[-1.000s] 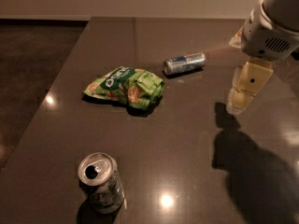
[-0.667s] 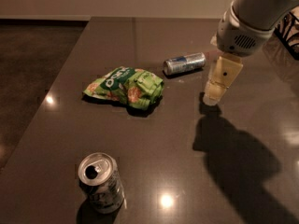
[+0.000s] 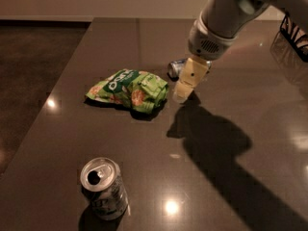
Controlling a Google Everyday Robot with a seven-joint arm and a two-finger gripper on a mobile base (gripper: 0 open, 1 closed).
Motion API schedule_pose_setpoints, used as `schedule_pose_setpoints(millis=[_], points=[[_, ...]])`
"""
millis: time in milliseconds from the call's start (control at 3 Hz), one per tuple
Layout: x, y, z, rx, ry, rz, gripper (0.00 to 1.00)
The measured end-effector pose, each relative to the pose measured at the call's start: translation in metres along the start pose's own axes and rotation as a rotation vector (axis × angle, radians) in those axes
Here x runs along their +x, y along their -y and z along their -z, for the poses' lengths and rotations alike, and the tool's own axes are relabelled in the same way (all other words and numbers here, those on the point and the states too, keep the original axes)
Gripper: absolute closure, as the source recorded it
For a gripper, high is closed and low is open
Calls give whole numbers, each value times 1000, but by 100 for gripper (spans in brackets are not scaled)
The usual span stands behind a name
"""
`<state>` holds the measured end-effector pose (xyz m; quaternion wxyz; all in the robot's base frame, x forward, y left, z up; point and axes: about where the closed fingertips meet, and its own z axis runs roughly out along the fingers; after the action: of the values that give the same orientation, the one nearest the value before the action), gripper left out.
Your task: Move green rice chip bag near 7up can
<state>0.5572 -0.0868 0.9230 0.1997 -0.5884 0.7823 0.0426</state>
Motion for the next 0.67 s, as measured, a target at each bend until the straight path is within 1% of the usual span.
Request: schedule_pose_setpoints(millis=[333, 667], points=[[-27, -4, -25, -18, 30, 19, 0], [-51, -11, -58, -59, 37, 42, 0]])
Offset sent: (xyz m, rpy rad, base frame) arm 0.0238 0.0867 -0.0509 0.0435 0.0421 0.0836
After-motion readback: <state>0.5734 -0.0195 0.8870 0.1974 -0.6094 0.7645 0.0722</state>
